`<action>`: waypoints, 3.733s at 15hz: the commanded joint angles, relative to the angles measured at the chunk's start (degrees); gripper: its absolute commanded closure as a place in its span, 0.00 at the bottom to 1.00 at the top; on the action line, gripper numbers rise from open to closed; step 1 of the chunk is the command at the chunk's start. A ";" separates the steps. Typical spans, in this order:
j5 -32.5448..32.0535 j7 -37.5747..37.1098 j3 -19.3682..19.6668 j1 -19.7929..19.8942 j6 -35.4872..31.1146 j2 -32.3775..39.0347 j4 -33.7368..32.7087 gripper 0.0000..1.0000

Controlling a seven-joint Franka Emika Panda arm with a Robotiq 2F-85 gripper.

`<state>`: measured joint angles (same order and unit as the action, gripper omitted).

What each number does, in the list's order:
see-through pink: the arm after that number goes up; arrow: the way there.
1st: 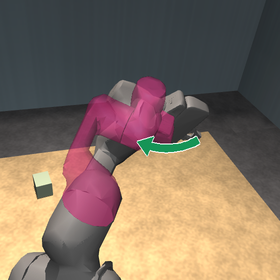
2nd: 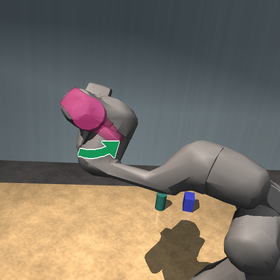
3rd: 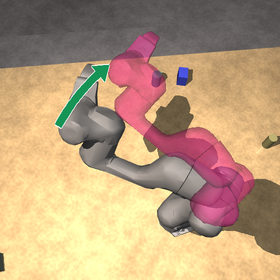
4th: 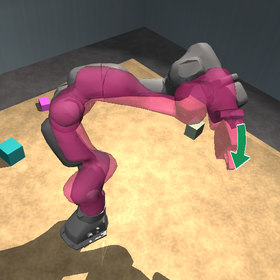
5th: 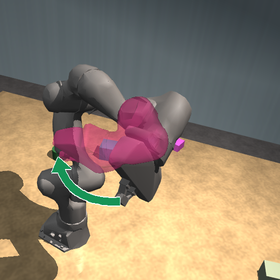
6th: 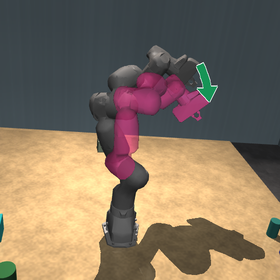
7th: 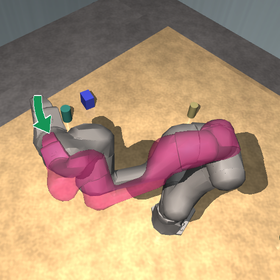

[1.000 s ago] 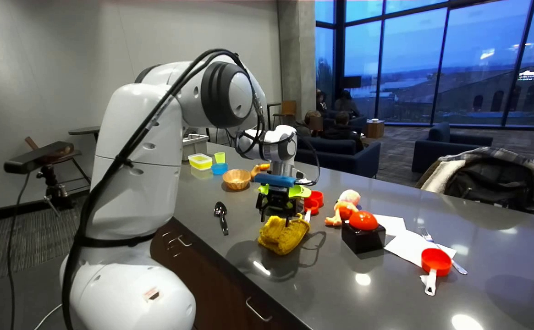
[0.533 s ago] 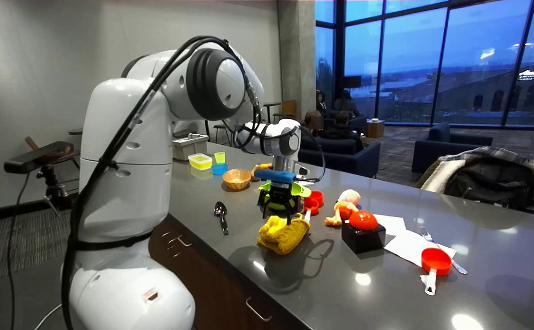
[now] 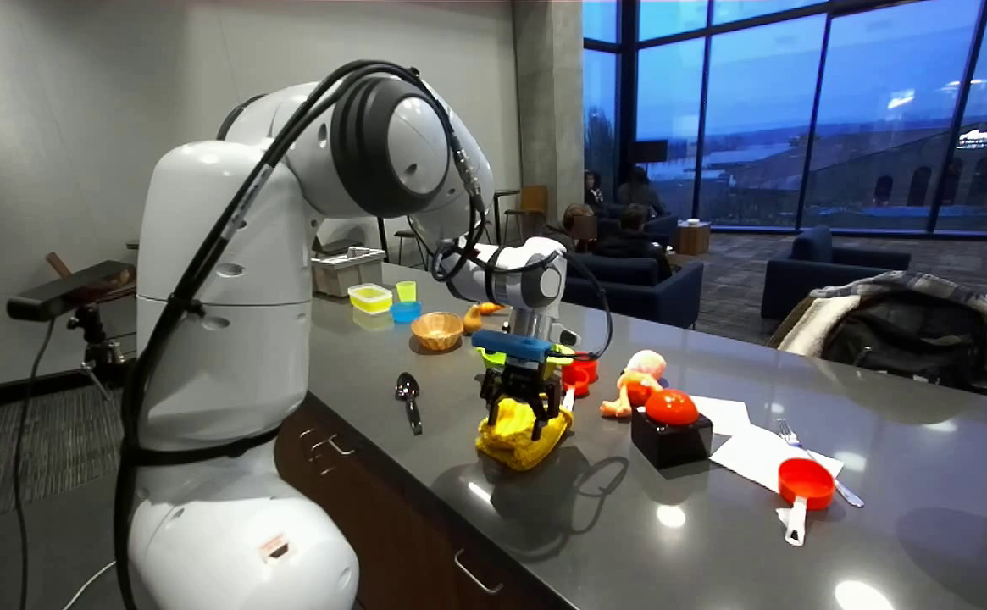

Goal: Unfold the yellow cloth and then fold it again

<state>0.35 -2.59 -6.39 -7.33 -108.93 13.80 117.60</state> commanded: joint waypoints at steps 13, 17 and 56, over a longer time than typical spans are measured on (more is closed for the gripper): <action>0.32 -1.46 -2.13 -2.15 1.58 -3.25 1.09 0.00; -1.03 -0.51 -3.26 -3.69 1.47 -0.94 -0.83 0.00; -1.64 5.90 -3.85 -3.87 -4.22 13.97 -12.39 0.79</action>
<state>-2.32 2.19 -10.15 -11.31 -111.32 28.24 103.72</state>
